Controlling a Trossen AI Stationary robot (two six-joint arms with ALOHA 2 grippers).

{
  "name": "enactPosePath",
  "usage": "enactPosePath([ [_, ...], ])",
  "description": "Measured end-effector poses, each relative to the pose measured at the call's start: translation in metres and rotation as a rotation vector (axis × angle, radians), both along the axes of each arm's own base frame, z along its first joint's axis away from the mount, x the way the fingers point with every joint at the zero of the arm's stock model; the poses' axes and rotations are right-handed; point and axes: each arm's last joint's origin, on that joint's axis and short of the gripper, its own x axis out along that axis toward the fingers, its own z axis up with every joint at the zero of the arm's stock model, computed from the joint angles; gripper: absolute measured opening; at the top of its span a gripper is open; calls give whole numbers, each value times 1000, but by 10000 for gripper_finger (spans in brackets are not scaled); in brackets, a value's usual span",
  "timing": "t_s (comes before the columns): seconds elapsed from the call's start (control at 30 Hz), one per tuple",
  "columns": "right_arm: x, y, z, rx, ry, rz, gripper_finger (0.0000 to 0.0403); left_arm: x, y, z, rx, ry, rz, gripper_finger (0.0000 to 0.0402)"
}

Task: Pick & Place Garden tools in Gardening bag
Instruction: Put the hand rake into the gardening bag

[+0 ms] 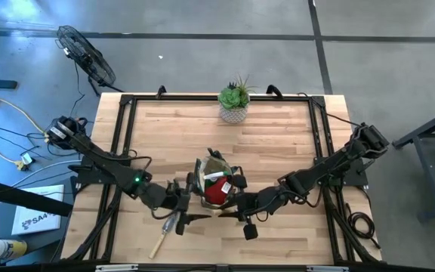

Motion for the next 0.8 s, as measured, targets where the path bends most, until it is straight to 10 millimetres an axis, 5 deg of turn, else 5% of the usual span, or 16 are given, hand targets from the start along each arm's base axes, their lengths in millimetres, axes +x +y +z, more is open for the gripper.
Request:
enactPosePath([
  [0.2,0,0,0,-1,-4,1,51,17,6,-15,12,14,46,251],
  [0.8,1,-2,-1,-9,10,-4,51,20,3,-4,14,-96,-89,251],
])
